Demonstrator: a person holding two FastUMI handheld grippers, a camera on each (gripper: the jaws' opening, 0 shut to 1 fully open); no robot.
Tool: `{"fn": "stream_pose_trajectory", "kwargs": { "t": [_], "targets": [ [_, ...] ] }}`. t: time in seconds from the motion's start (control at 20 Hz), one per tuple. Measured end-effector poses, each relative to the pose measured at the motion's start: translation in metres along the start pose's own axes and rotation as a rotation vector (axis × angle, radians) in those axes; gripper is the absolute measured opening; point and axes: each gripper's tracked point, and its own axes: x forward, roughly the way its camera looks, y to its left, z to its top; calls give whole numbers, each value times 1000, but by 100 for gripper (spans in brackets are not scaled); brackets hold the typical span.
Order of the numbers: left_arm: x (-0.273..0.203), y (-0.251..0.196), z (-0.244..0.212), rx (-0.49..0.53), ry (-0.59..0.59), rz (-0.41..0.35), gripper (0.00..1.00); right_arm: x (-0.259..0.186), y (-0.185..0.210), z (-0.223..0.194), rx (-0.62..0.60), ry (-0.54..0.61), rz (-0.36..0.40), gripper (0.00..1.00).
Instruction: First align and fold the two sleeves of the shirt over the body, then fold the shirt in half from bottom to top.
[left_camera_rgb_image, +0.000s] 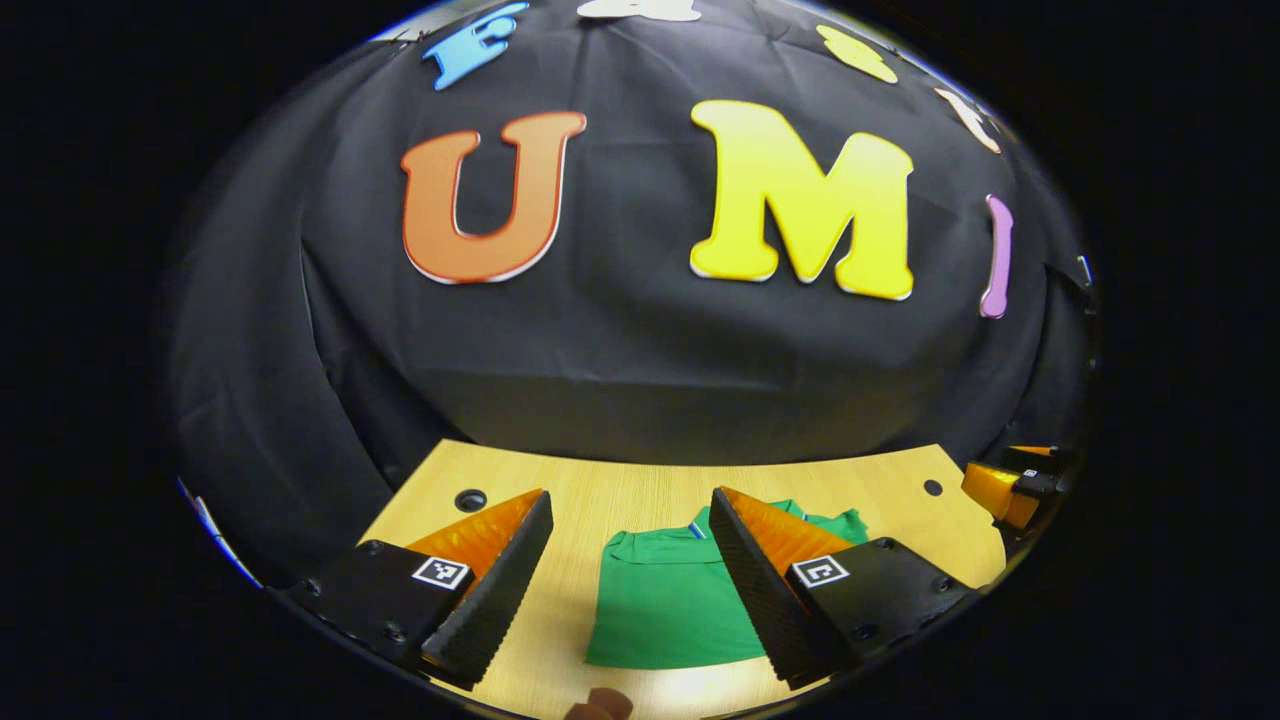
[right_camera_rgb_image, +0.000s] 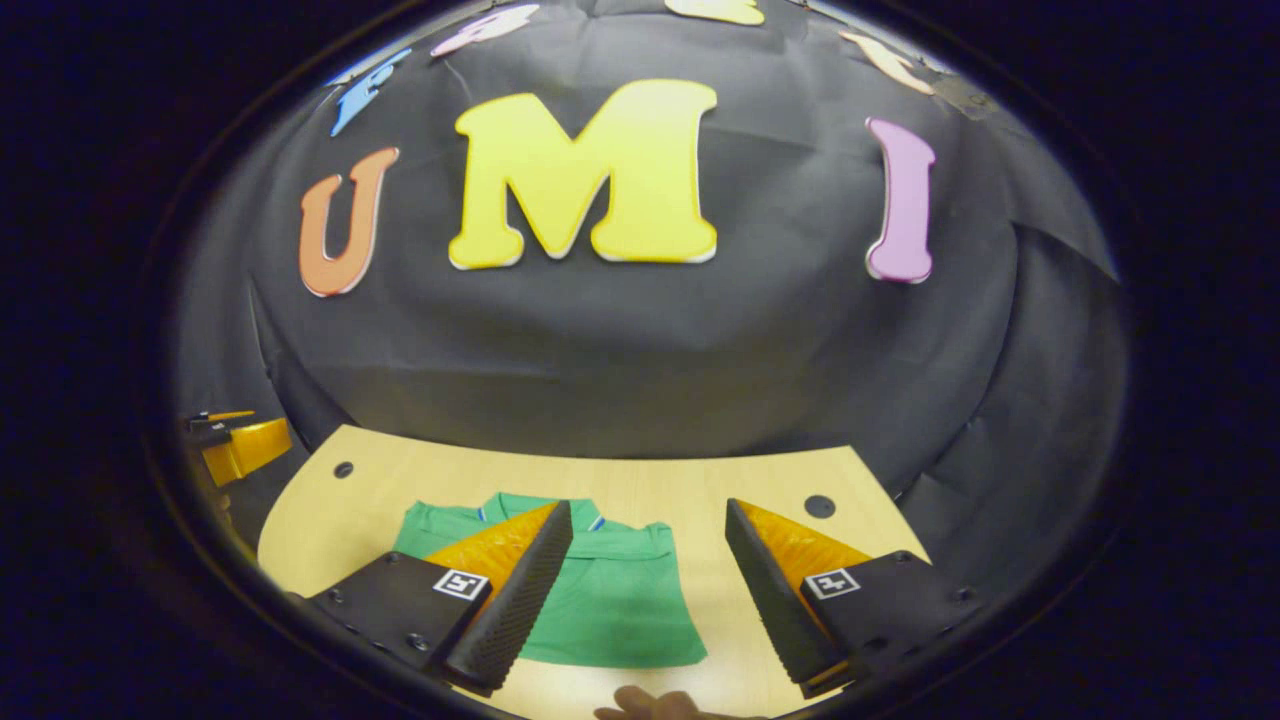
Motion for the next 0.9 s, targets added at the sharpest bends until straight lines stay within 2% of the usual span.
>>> {"fn": "stream_pose_trajectory", "kwargs": {
  "t": [0.05, 0.15, 0.2, 0.25, 0.3, 0.5, 0.55, 0.65, 0.7, 0.75, 0.9],
  "targets": [
    [-18, 2, 12, 4, -21, 5, 100, -21, -1, 10, -1, -29, 1, 94],
    [-53, -2, 26, -10, -51, -17, 100, -56, -4, 21, 2, -80, 2, 94],
    [-69, -2, 32, -9, -71, -18, 100, -75, -3, 26, 6, -101, 7, 98],
    [-85, 0, 36, -9, -95, -14, 100, -93, -3, 29, 2, -125, 14, 94],
    [-98, -3, 41, -14, -113, -22, 100, -111, -5, 34, -6, -150, 10, 98],
    [-150, -15, 41, -26, -129, -44, 100, -170, -13, 47, -46, -268, -11, 98],
    [-163, -16, 42, -31, -143, -50, 100, -183, -15, 48, -44, -288, -15, 94],
    [-189, -16, 45, -33, -189, -47, 100, -207, -11, 45, -42, -310, 4, 94],
    [-200, -14, 45, -29, -202, -41, 100, -217, -10, 42, -49, -314, 5, 98],
    [-210, -15, 40, -27, -194, -37, 100, -225, -12, 38, -55, -317, 2, 94],
    [-239, -22, 32, -33, -204, -61, 100, -246, 4, 26, -35, -342, 46, 94]
  ]
}}
